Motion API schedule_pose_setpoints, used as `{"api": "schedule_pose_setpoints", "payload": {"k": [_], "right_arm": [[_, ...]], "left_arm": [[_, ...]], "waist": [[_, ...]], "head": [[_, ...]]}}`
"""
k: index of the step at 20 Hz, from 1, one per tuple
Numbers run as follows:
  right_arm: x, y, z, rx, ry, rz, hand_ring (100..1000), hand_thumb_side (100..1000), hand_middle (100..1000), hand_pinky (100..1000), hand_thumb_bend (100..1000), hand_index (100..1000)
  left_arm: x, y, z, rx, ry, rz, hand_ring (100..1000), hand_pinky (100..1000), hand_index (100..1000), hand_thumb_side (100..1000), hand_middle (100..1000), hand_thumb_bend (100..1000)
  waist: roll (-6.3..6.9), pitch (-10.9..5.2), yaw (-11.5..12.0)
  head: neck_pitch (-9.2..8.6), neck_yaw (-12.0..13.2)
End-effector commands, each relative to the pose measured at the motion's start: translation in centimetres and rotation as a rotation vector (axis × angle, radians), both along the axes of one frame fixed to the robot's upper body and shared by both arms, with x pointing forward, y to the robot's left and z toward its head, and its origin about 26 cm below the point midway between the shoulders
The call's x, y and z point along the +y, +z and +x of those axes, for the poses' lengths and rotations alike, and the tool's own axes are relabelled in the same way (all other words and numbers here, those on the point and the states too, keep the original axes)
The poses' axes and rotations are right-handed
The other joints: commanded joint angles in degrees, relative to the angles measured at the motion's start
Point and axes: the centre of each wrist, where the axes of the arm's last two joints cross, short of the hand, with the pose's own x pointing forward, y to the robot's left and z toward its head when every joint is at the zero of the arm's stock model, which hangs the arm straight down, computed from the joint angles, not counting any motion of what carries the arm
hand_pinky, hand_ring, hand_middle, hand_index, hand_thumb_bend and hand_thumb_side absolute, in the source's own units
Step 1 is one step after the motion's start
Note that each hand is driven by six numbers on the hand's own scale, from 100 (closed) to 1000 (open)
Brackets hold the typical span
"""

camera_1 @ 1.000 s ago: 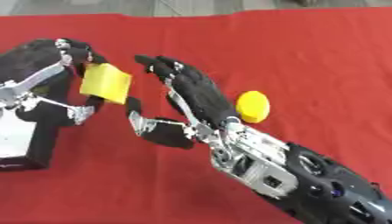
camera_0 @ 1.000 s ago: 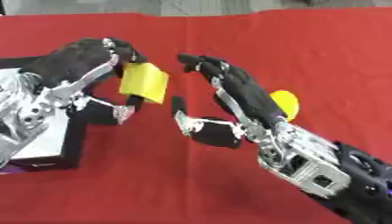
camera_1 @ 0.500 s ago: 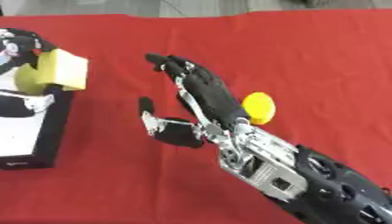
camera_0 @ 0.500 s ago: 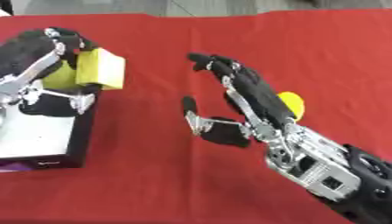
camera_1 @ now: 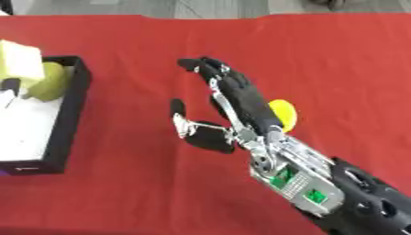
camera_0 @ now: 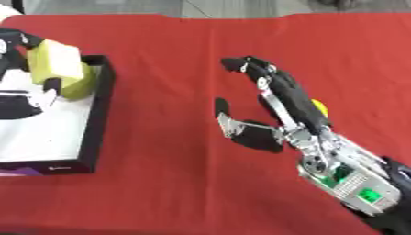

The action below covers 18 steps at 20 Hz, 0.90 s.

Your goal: Pick up the objects with one hand, pass them to the other hand, and then place them into the box on the other side of the table.

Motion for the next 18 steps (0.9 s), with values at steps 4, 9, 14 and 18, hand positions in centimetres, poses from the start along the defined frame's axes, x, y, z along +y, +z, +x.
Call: {"api": "schedule_pose_setpoints", "payload": {"k": [4, 9, 14, 18], "right_arm": [[-1.0, 1.3, 0.1, -0.056, -0.021, 0.067, 828, 348, 795, 822, 100, 852], [-1.1, 1.4, 0.1, -0.077, -0.019, 0.101, 824, 350, 790, 820, 100, 848], [-1.2, 1.5, 0.2, -0.084, -0.018, 0.117, 821, 354, 786, 819, 100, 847], [-1.2, 1.4, 0.2, -0.084, -0.013, 0.120, 819, 361, 783, 820, 100, 847]], "left_arm": [[2.7, 0.3, 0.5, -0.024, 0.105, 0.013, 569, 751, 392, 160, 394, 100], [3.6, -0.9, 1.5, 0.006, 0.151, 0.015, 580, 759, 420, 163, 417, 100], [4.5, -1.9, 2.5, 0.036, 0.189, 0.037, 633, 785, 562, 146, 510, 100], [5.3, -2.8, 3.2, 0.120, 0.225, 0.091, 763, 848, 772, 150, 664, 219]], "waist": [[-0.27, -0.76, -0.10], [-0.64, -0.64, -0.07], [-0.90, -0.58, -0.08], [-0.93, -0.51, -0.09]], "head": [[-0.94, 2.56], [-1.06, 3.68], [-1.09, 3.75], [-1.01, 3.59]]}}
